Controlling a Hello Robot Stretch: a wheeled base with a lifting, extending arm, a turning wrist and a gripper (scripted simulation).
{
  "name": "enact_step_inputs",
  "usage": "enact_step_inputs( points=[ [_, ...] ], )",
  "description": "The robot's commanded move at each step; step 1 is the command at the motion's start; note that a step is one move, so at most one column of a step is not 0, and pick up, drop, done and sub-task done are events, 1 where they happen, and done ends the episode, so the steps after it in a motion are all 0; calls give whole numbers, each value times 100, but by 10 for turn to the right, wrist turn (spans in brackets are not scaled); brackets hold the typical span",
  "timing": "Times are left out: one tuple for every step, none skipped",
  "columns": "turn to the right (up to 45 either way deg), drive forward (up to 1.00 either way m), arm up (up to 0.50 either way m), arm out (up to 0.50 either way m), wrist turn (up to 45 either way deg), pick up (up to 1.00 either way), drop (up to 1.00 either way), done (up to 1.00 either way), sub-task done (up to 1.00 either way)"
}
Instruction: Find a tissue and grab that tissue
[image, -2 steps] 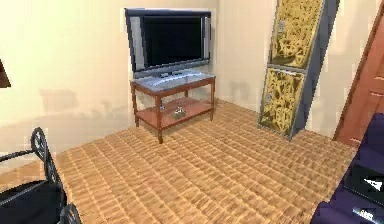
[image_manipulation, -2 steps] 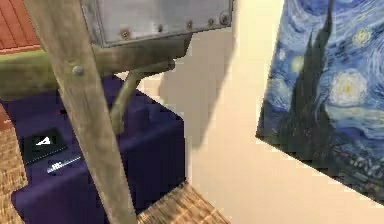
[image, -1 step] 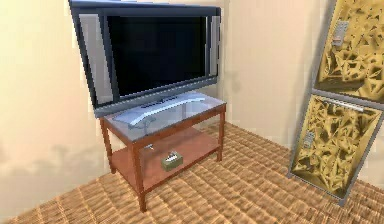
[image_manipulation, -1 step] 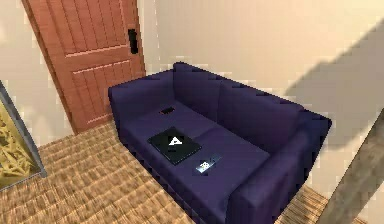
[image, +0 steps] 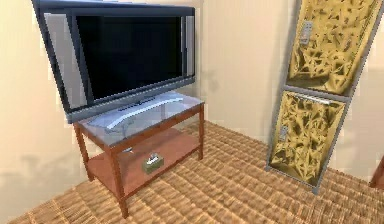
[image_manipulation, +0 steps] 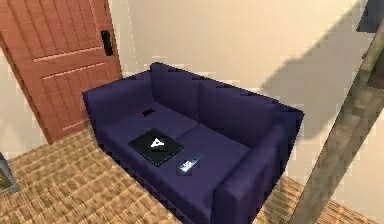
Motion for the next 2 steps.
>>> enact_step_inputs(
  points=[
    [0,55,0,0,0,0,0,0,0],
    [-450,0,0,0,0,0,0,0,0]
  ],
)
